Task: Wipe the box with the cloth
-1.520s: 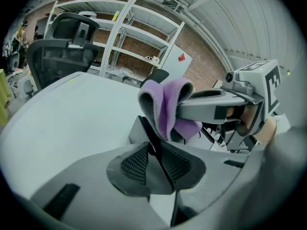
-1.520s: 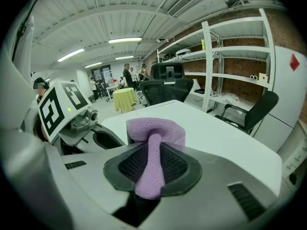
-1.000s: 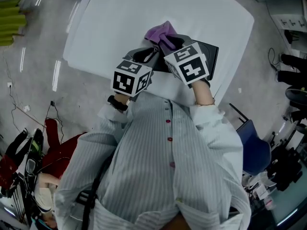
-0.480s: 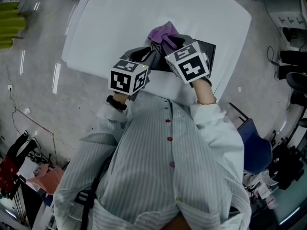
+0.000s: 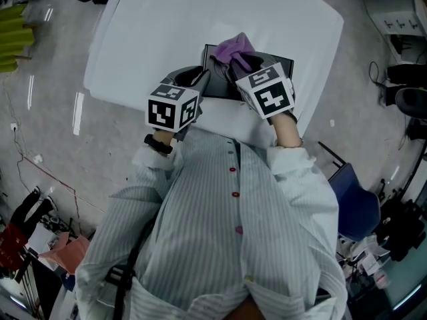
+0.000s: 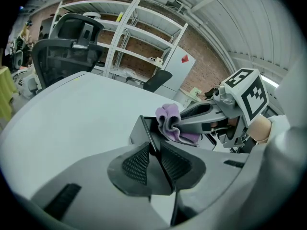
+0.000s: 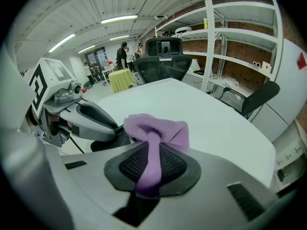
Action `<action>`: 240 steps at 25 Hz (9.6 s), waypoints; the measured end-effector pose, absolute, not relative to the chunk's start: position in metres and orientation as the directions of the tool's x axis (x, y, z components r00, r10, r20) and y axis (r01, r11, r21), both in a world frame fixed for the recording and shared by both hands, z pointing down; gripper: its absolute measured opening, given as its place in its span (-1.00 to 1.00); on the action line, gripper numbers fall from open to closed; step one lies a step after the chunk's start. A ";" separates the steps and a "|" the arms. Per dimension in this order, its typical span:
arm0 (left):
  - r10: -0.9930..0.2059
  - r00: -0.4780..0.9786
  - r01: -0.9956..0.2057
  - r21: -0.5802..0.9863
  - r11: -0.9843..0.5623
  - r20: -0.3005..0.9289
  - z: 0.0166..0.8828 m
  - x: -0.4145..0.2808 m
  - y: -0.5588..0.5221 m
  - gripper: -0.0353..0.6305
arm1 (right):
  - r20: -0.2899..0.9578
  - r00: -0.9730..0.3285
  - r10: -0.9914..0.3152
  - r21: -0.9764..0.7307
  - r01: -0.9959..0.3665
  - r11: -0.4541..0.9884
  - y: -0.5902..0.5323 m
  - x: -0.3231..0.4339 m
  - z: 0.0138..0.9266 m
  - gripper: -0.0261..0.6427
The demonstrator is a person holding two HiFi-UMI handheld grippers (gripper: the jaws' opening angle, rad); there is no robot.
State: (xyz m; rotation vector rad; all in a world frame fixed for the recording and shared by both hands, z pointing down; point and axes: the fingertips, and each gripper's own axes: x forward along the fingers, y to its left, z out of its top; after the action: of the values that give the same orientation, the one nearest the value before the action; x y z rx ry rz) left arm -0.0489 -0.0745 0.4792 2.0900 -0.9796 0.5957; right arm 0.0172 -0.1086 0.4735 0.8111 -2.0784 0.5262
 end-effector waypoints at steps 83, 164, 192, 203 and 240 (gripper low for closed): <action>-0.448 0.616 -0.780 0.424 -0.459 0.648 0.479 -0.046 -0.073 -0.69 | 0.844 -0.472 -0.254 -0.152 -0.665 0.731 -0.081 -0.007 0.477 -0.73; -0.486 0.609 -0.791 0.427 -0.439 0.627 0.483 -0.046 -0.073 -0.68 | 0.826 -0.536 -0.175 -0.223 -0.594 0.773 -0.036 -0.027 0.478 -0.73; -0.481 0.586 -0.802 0.383 -0.459 0.652 0.483 -0.051 -0.074 -0.69 | 0.843 -0.484 -0.237 -0.221 -0.711 0.668 -0.035 0.046 0.478 -0.73; -0.470 0.587 -0.799 0.378 -0.469 0.659 0.481 -0.048 -0.075 -0.68 | 0.869 -0.413 -0.273 -0.183 -0.781 0.598 -0.032 0.103 0.477 -0.73; -0.519 0.588 -0.804 0.384 -0.453 0.620 0.455 -0.047 -0.076 -0.69 | 0.779 -0.492 -0.388 -0.249 -0.811 0.529 -0.029 0.132 0.432 -0.72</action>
State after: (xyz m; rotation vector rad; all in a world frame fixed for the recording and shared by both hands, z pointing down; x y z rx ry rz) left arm -0.0466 -0.0761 0.4554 2.1523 -1.0450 0.5546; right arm 0.1323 -0.0288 0.4324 0.9687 -2.0972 0.8106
